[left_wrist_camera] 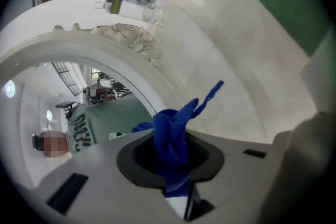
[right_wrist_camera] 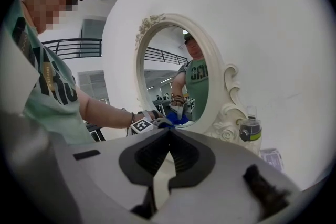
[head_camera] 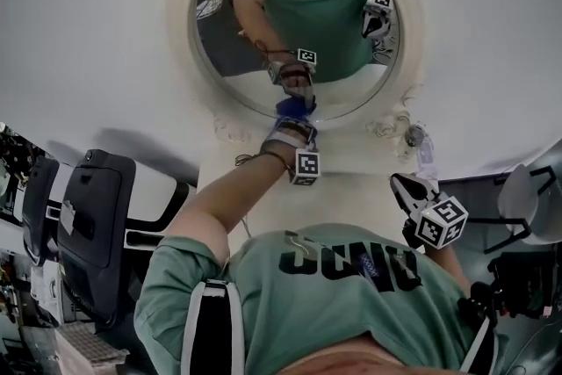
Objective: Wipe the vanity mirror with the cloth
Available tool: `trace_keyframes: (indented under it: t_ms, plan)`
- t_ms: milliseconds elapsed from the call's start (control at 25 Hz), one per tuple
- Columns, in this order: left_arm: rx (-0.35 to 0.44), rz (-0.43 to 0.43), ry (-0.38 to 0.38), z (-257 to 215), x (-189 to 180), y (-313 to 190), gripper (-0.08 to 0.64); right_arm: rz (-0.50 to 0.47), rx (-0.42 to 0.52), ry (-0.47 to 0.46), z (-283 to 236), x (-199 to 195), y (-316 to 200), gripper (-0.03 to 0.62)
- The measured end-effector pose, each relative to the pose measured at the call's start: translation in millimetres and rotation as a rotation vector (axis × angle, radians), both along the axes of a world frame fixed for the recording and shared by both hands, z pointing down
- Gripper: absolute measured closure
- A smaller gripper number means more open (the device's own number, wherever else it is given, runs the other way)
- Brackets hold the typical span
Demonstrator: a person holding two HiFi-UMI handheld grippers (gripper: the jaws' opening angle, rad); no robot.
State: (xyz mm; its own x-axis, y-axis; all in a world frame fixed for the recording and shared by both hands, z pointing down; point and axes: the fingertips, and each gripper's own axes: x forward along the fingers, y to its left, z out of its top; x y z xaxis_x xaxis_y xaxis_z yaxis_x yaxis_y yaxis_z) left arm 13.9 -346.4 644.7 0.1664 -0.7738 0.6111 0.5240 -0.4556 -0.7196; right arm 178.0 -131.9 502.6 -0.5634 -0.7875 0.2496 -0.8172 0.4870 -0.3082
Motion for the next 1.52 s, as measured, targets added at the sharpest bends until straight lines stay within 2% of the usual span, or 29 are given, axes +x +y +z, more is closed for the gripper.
trace_keyframes:
  t_ms: [80, 240, 360, 520, 680, 760, 840, 920, 1240, 1520]
  plan:
    - [-0.065, -0.073, 0.154, -10.3, -15.6, 14.0, 0.482, -0.013, 0.018, 0.013, -7.5, -6.3, -7.7, 0.584]
    - [-0.261, -0.309, 0.589, -24.3, -58.2, 59.1, 0.482, -0.038, 0.021, 0.024, -13.2, -19.9, -18.4, 0.584]
    - [-0.364, -0.443, 0.851, -30.1, -90.6, 92.5, 0.482, -0.054, 0.004, 0.028, -11.9, -30.7, -24.7, 0.584]
    - [-0.499, -0.500, 1.162, -60.4, -107.0, 127.0, 0.482, -0.090, -0.007, 0.031, -16.8, -51.2, -38.2, 0.584]
    - [-0.629, -0.495, 1.571, -110.1, -100.8, 146.2, 0.482, -0.192, -0.009, 0.033, -23.6, -75.0, -61.6, 0.584]
    - [-0.740, -0.496, 1.768, -131.2, -104.2, 150.8, 0.482, -0.206, -0.014, 0.001, -25.9, -89.7, -65.0, 0.584]
    - [-0.860, -0.509, 1.896, -138.9, -106.8, 156.8, 0.482, -0.211, -0.022, -0.041, -28.4, -102.6, -65.3, 0.584]
    - [-0.920, -0.523, 1.920, -134.2, -104.5, 165.1, 0.482, -0.218, -0.038, -0.077, -27.6, -110.4, -64.6, 0.584]
    - [-1.002, -0.527, 1.922, -123.5, -96.5, 165.7, 0.482, -0.241, -0.140, -0.083, 7.1, -122.8, -55.9, 0.586]
    - [-1.052, -0.513, 1.910, -123.5, -87.4, 163.2, 0.480, -0.234, -0.125, -0.068, 1.8, -121.2, -56.1, 0.586]
